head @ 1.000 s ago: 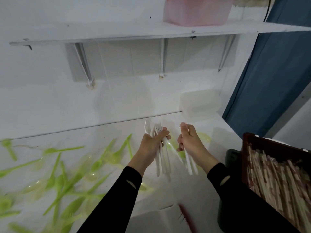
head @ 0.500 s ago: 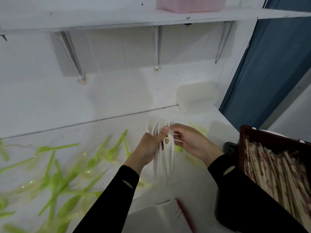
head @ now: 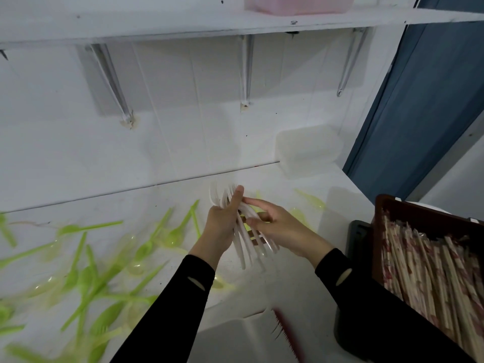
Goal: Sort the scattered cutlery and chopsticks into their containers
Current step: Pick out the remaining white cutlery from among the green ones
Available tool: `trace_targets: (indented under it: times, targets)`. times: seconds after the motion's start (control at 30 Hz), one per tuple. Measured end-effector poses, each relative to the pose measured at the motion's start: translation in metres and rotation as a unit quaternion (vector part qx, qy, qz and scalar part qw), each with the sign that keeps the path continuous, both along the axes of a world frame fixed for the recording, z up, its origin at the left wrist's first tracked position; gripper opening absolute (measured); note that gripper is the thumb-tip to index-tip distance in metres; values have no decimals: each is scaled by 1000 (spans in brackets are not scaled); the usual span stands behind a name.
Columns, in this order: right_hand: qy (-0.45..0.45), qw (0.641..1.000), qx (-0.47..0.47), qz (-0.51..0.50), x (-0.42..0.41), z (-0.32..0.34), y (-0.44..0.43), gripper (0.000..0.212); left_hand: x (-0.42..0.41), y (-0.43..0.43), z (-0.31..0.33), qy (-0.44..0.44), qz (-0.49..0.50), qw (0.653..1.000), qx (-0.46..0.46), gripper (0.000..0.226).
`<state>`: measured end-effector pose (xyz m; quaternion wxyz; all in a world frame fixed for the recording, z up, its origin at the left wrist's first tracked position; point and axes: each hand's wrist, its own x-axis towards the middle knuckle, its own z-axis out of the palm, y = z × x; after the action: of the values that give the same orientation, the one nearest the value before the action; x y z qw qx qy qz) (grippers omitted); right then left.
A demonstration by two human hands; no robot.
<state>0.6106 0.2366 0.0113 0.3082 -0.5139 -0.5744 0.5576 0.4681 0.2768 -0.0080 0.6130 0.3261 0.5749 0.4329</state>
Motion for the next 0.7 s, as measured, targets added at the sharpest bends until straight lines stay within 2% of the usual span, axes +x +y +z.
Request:
trace_targets:
  times: [0.07,0.13,0.23,0.3,0.43,0.53,0.7]
  targets:
    - [-44,999,12,-2,-1,-2,2,45,0,1,-4,35,3,999,2,66]
    - [-60,998,-4,6,-2,-4,2,45,1,1,-5,28,3,1000,3,73]
    - [-56,997,-42,29,-6,-7,1,50,3,1,-2,-18,-7,1000,0,58]
    - [-41,998,-42,15,-8,-8,1,53,5,0,-1,-39,-27,999,2,56]
    - [24,999,-36,-25,-2,-5,2,45,-1,-1,2,-105,-62,993,1,44]
    - [34,996,-37,-67,2,-8,7,39,-6,0,5,-166,-68,984,14,39]
    - [15,991,-23,-128,4,-13,13,30,-3,0,6,-193,-50,980,24,20]
